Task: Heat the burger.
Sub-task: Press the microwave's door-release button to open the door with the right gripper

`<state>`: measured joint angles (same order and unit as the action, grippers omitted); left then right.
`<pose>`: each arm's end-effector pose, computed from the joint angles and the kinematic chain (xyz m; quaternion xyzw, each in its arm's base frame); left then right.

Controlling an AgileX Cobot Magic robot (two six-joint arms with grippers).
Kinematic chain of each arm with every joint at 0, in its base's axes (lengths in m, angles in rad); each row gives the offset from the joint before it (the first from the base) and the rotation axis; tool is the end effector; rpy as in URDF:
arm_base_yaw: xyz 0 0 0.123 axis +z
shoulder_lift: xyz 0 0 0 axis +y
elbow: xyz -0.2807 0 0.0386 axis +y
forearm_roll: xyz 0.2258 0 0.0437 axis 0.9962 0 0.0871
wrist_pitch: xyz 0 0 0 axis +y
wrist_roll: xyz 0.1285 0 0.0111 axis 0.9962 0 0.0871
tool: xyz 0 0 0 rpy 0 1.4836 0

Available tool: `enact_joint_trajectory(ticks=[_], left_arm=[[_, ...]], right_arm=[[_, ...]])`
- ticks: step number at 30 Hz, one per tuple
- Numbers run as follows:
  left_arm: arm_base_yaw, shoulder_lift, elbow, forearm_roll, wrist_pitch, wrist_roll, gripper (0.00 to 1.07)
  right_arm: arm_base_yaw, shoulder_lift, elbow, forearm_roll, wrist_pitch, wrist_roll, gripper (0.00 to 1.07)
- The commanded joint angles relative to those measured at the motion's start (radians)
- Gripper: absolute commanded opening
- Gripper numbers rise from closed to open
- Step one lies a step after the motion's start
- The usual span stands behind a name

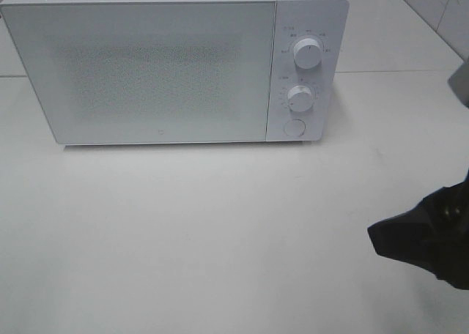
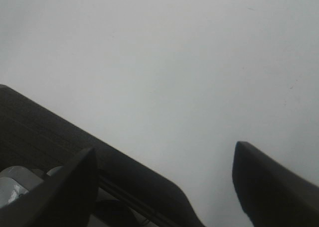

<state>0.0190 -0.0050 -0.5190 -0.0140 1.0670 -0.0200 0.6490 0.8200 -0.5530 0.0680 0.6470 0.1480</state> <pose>0.0085 -0.0014 0.2541 -0.0162 0.8484 -0.0073 0.5290 0.1190 0.0969 0.2423 -0.2135 0.9064 0.1676 0.3236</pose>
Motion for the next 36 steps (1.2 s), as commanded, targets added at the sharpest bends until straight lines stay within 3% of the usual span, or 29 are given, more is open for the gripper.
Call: enact_joint_trajectory(ticks=[1,10,13,15,18,23,36], left_arm=[[0.002,-0.017,0.002,-0.002,0.001,-0.006,1.00],[0.002,-0.017,0.002,-0.002,0.001,-0.006,1.00],[0.002,-0.017,0.002,-0.002,0.001,-0.006,1.00],[0.002,-0.017,0.002,-0.002,0.001,-0.006,1.00],[0.002,-0.017,0.002,-0.002,0.001,-0.006,1.00],[0.002,-0.017,0.002,-0.002,0.001,-0.006,1.00],[0.002,-0.017,0.002,-0.002,0.001,-0.006,1.00]], right_arm=[[-0.007,-0.053,-0.002,-0.010,0.047,0.011,0.72],[-0.026,-0.250,-0.002,-0.055,0.149,0.058,0.72],[-0.098,-0.289,-0.002,-0.055,0.182,0.057,0.72],[-0.201,-0.354,-0.002,-0.055,0.216,0.042,0.72],[-0.223,-0.374,-0.002,-0.054,0.221,0.038,0.72],[-0.359,-0.511,-0.002,-0.055,0.273,0.019,0.72],[-0.512,-0.767,0.000,-0.089,0.315,-0.024,0.72]])
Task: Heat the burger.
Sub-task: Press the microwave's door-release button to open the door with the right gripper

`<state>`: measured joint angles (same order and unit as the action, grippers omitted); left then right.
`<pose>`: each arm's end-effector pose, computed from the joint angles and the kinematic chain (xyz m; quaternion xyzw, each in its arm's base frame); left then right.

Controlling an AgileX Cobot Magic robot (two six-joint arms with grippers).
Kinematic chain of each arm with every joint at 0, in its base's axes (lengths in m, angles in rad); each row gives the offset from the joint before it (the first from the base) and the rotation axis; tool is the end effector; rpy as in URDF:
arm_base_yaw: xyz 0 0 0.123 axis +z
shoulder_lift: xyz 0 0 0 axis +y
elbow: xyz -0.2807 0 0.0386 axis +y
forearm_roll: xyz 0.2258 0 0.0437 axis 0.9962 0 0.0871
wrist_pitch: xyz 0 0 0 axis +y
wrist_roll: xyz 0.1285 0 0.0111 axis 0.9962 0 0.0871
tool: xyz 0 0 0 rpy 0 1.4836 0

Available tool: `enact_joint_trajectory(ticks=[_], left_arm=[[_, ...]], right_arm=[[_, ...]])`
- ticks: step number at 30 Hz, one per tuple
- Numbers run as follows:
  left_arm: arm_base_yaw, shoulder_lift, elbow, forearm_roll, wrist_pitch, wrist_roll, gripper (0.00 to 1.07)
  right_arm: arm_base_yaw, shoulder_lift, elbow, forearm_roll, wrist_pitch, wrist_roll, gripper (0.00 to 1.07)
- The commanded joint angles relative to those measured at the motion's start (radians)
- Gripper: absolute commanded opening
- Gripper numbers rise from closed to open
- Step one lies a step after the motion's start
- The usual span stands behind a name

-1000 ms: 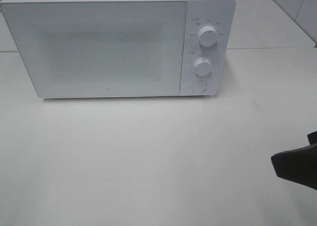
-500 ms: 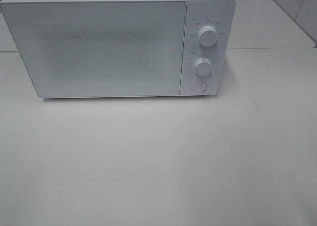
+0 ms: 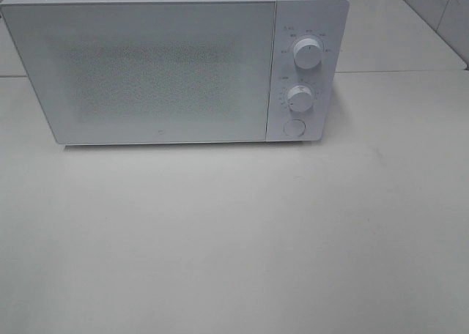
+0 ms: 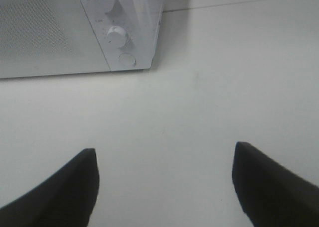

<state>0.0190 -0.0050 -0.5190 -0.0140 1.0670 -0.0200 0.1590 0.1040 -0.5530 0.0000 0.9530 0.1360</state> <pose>0.0085 -0.0014 0.2541 -0.0162 0.8484 -0.0073 0.5290 0.0268 0.0043 0.2756 -0.0096 0.8380 0.0802 0.5396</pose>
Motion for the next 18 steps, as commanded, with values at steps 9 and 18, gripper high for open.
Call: enact_joint_trajectory(ticks=[9,18], left_arm=[[0.002,-0.014,0.002,-0.003,0.001,-0.006,1.00],[0.002,-0.005,0.002,0.000,0.001,-0.006,1.00]], right_arm=[[-0.047,-0.135,0.064,-0.012,0.006,0.003,0.72],[-0.051,-0.135,0.064,-0.014,0.006,0.008,0.72]])
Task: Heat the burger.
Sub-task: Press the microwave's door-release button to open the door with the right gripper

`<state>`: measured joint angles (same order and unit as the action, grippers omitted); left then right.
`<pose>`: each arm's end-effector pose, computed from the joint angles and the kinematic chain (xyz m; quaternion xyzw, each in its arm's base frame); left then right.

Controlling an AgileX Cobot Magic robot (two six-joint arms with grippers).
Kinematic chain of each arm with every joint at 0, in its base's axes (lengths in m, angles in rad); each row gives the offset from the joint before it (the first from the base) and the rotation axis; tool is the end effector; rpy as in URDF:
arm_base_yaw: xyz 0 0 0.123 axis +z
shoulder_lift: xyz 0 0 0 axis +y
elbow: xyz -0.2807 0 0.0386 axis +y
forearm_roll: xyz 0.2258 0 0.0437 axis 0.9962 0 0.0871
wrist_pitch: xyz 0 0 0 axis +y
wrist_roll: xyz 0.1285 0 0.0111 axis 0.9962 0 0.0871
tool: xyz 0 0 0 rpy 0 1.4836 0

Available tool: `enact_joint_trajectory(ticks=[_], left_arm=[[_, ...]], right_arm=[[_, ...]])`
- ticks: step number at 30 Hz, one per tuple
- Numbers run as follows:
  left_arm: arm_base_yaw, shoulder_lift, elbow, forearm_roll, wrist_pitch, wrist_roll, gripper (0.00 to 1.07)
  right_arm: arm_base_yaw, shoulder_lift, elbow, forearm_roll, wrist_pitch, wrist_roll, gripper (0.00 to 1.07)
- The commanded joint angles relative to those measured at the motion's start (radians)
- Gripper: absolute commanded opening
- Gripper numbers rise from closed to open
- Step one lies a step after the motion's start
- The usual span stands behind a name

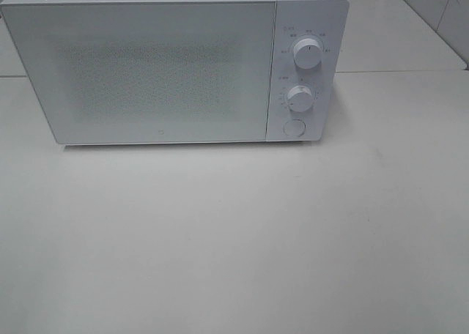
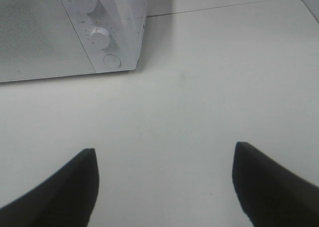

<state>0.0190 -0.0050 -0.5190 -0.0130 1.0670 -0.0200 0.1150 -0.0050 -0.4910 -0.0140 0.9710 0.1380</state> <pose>0.0085 -0.0013 0.2541 -0.0162 0.8484 -0.0068 0.5290 0.0163 0.0004 0.2572 0.0095 0.8300 0.0634 0.5540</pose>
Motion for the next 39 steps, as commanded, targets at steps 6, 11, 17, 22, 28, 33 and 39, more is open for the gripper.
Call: enact_joint_trajectory(ticks=[6,11,17,22,28,33,39], left_arm=[[0.002,-0.005,0.002,-0.001,0.001,-0.006,1.00],[0.002,-0.005,0.002,-0.001,0.001,-0.006,1.00],[0.002,-0.005,0.002,-0.001,0.001,-0.006,1.00],[0.002,-0.005,0.002,-0.001,0.001,-0.006,1.00],[0.002,-0.005,0.002,-0.001,0.001,-0.006,1.00],[0.002,-0.005,0.002,-0.001,0.001,-0.006,1.00],[0.002,-0.005,0.002,-0.001,0.001,-0.006,1.00]], right_arm=[[-0.007,-0.026,0.002,0.000,-0.012,0.006,0.72],[-0.007,-0.026,0.002,0.000,-0.012,0.006,0.72],[-0.007,-0.026,-0.006,0.002,-0.018,0.006,0.72],[-0.007,0.004,-0.031,0.000,-0.070,0.005,0.72],[-0.007,0.108,-0.032,0.000,-0.137,0.001,0.72],[-0.007,0.201,-0.032,0.000,-0.224,0.001,0.72],[-0.007,0.307,-0.032,-0.006,-0.344,-0.006,0.72]])
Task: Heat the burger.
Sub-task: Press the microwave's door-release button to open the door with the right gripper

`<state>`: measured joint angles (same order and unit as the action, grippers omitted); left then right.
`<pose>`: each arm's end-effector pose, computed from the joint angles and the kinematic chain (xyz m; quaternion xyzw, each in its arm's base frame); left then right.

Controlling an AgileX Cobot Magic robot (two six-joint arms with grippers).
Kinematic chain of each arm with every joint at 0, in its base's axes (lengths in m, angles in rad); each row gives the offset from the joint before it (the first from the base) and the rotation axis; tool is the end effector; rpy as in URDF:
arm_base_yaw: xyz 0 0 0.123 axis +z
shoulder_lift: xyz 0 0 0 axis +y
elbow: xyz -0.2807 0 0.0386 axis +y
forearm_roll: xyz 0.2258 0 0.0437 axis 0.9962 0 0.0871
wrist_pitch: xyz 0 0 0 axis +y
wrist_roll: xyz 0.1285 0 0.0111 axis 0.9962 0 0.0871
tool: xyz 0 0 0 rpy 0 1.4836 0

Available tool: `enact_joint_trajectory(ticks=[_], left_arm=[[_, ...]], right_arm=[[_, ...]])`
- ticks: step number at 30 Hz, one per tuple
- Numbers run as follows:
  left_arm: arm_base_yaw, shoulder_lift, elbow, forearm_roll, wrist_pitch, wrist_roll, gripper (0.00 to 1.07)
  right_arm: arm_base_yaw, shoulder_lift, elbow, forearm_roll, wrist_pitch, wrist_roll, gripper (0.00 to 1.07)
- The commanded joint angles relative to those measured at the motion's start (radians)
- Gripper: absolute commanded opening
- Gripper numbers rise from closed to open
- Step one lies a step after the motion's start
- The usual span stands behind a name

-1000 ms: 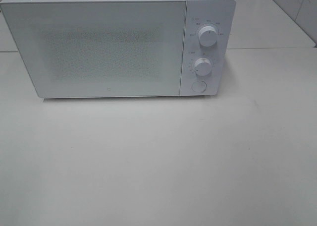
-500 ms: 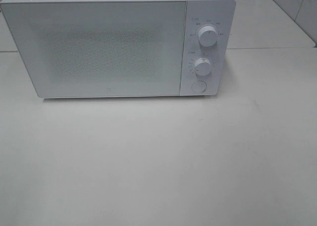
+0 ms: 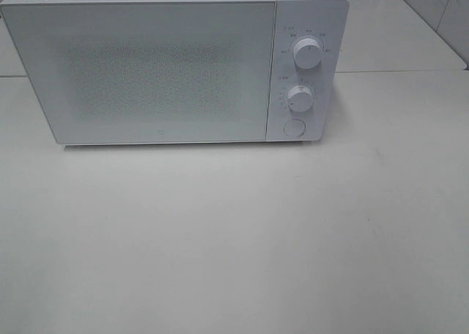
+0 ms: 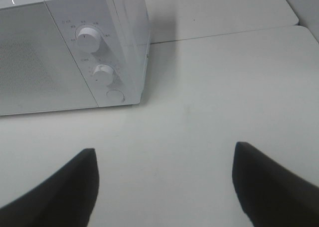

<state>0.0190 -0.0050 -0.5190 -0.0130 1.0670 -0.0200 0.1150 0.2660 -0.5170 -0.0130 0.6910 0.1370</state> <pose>0.0085 -0.0013 0.2541 -0.0162 0.8484 -0.0068 0.5290 0.0678 0.0068 0.2878 0.0073 0.8202 0.0657 0.5683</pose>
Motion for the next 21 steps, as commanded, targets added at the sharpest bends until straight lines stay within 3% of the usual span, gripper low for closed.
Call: enact_joint_trajectory(ticks=[1,21], left_arm=[[0.002,-0.005,0.002,-0.001,0.001,-0.006,1.00],[0.002,-0.005,0.002,-0.001,0.001,-0.006,1.00]], right_arm=[[-0.007,0.068,-0.006,-0.007,-0.098,-0.007,0.72],[-0.007,0.429,-0.006,-0.007,-0.352,-0.006,0.72]])
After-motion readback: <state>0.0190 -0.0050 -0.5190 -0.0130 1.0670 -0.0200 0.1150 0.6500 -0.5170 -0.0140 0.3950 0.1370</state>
